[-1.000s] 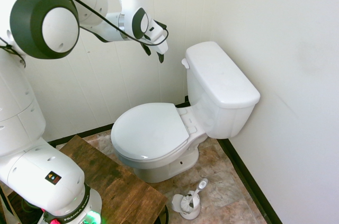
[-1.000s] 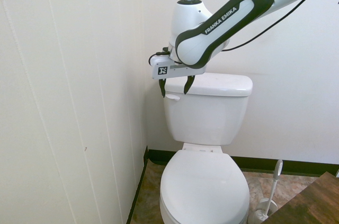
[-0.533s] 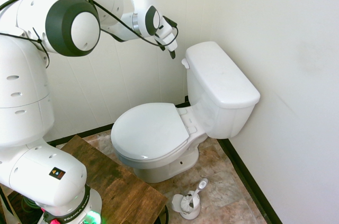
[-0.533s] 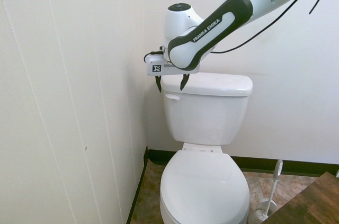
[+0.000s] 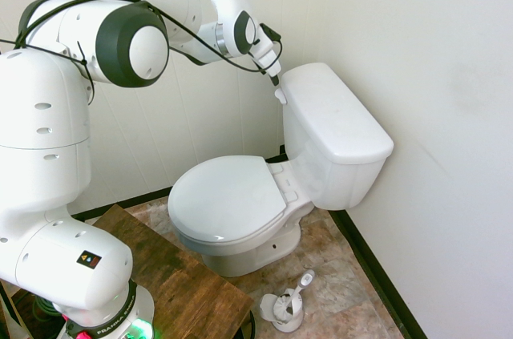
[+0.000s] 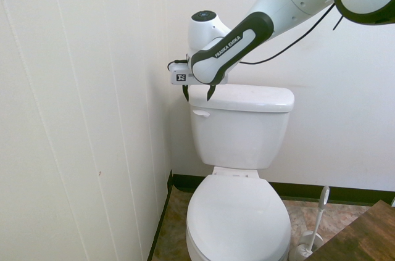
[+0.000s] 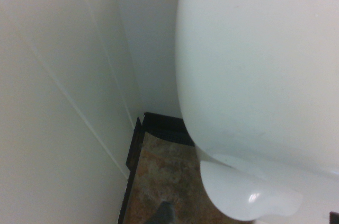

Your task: Flush the toilet

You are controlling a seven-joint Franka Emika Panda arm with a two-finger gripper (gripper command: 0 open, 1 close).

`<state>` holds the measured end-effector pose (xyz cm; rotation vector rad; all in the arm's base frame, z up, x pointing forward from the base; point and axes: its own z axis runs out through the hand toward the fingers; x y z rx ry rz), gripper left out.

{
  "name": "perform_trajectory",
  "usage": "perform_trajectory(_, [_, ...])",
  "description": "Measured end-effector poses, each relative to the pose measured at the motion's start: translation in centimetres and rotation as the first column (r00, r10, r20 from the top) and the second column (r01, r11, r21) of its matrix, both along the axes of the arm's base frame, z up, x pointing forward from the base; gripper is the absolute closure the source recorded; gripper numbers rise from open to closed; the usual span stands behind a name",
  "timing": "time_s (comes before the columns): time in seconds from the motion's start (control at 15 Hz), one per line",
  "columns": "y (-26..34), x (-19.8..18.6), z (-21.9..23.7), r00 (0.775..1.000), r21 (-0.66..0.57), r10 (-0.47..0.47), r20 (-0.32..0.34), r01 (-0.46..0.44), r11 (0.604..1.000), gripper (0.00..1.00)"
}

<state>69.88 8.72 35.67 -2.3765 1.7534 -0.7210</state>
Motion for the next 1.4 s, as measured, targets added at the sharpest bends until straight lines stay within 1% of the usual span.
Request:
perform_trajectory(0.4, [-0.4, 1.5, -1.0, 1.0, -0.001, -0.026, 0.015, 0.026, 1.0, 1.0])
perform_trajectory(0.67, [-1.0, 2.0, -1.8, 0.999, -0.003, -0.044, 0.014, 0.044, 0.999, 1.0])
perform_trajectory(1.13, [-1.4, 2.6, -3.0, 0.998, 0.014, -0.066, 0.003, 0.066, 0.998, 1.0])
perform_trajectory(1.4, [-1.4, 3.0, -4.4, 0.997, 0.022, -0.071, -0.012, 0.071, 0.997, 1.0])
